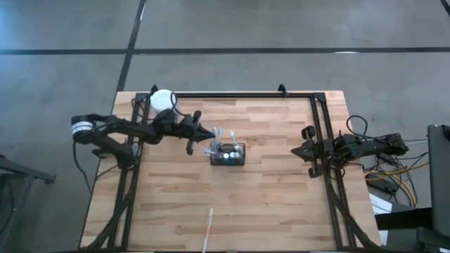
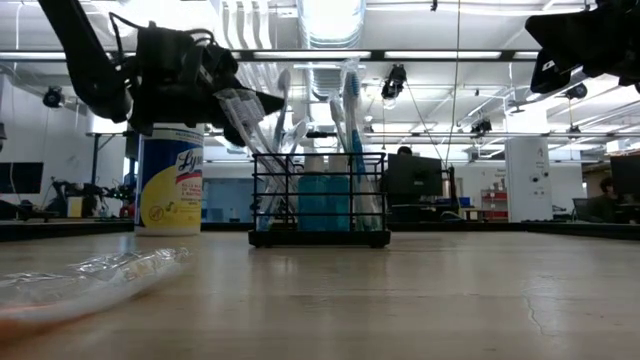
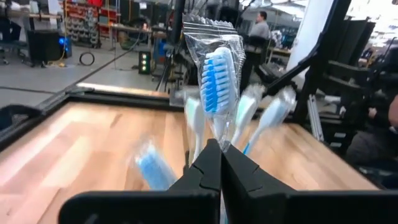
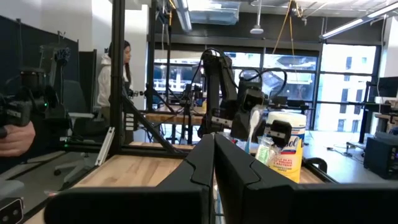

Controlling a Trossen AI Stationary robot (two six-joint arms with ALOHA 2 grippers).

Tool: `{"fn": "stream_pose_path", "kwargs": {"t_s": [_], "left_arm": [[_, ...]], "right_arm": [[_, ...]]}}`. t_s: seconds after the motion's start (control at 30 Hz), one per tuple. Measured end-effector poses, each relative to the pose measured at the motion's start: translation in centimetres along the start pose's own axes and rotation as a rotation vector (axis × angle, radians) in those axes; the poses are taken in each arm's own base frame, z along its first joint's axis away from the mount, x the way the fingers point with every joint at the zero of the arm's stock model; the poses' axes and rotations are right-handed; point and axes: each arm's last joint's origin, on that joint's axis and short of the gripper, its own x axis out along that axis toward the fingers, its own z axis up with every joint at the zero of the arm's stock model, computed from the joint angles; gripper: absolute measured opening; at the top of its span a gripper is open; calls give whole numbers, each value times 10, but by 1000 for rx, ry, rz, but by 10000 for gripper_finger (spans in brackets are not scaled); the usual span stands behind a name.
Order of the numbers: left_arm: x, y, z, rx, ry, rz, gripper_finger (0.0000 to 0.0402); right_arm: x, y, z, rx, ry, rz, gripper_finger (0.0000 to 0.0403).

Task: Pick & Place toothbrushing station
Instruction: Put the blue toothbrush into the wire organizer, then put the orange toothbrush into the wire organizer

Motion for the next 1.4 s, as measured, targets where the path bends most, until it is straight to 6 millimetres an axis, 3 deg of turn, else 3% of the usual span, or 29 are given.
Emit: {"fn": "stream_pose_path", "kwargs": {"t_s": [0.43, 0.73, 0.87, 1.1, 1.27, 1.4], "left_arm": [[10, 5, -30, 26, 77, -8, 0], [11, 6, -36, 66, 92, -17, 6], [11, 5, -37, 58, 104, -26, 43], [9, 3, -30, 71, 94, -50, 154], [4, -1, -13, 104, 45, -46, 216], [-3, -7, 4, 129, 19, -34, 240]], "right_arm": [[0, 0, 0, 0, 0, -1, 8], [0, 0, 0, 6, 1, -1, 8], [0, 0, 0, 8, 1, 1, 8], [0, 0, 0, 19, 2, 2, 8], [0, 0, 0, 19, 2, 1, 8], [0, 0, 0, 19, 3, 2, 8]]}}
